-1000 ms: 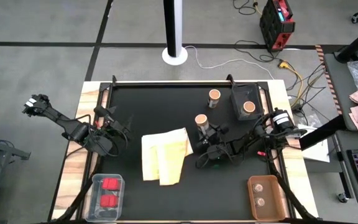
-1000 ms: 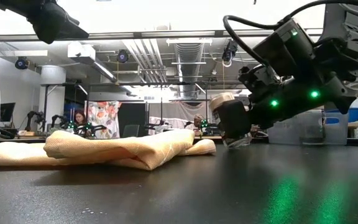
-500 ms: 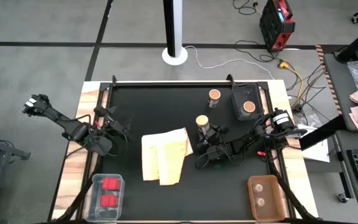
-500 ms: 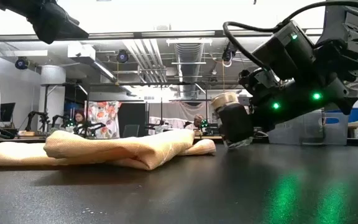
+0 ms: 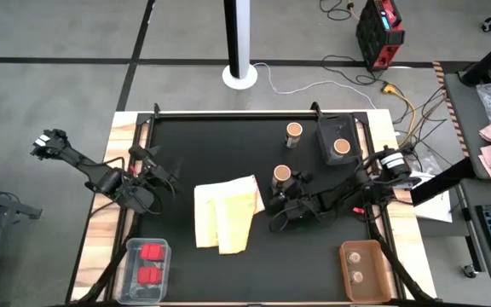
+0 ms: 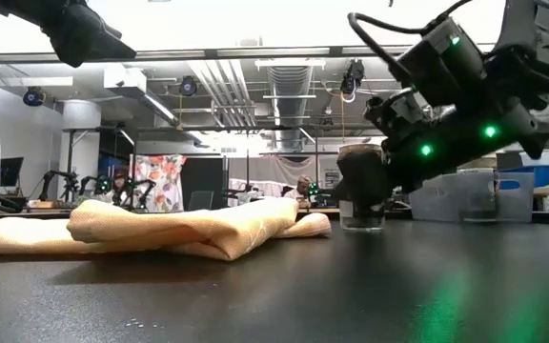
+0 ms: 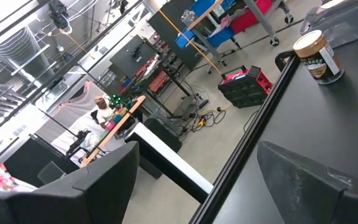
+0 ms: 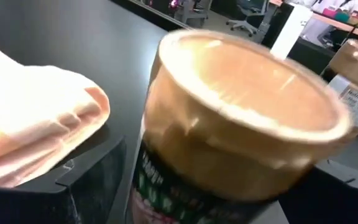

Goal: Sort spices by type
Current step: Remove the top golden spice bottle from the black bin, then put the bottom golden spice bottle into the black bin

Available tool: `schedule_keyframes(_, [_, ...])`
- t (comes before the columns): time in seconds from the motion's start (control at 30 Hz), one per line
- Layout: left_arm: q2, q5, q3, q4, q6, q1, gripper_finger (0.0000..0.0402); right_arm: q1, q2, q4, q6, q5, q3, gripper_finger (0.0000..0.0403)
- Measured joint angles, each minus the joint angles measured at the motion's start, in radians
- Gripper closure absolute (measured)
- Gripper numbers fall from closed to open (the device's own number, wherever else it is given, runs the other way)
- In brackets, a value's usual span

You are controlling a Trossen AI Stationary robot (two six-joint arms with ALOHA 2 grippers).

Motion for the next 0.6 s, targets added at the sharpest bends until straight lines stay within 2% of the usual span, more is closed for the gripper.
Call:
schedule_keyframes(0.37, [0.000, 0.006, 0.000, 0.000, 0.000, 0.000, 0.0091, 0.000, -0.242, -0.260, 0.055, -0.031, 0.001, 0.0049])
schedule_keyframes(0.6, [0.001, 0.029, 0.000, -0.001, 0.000, 0.000, 0.0091, 0.000, -0.446, -0.398, 0.149, -0.182, 0.001, 0.0049])
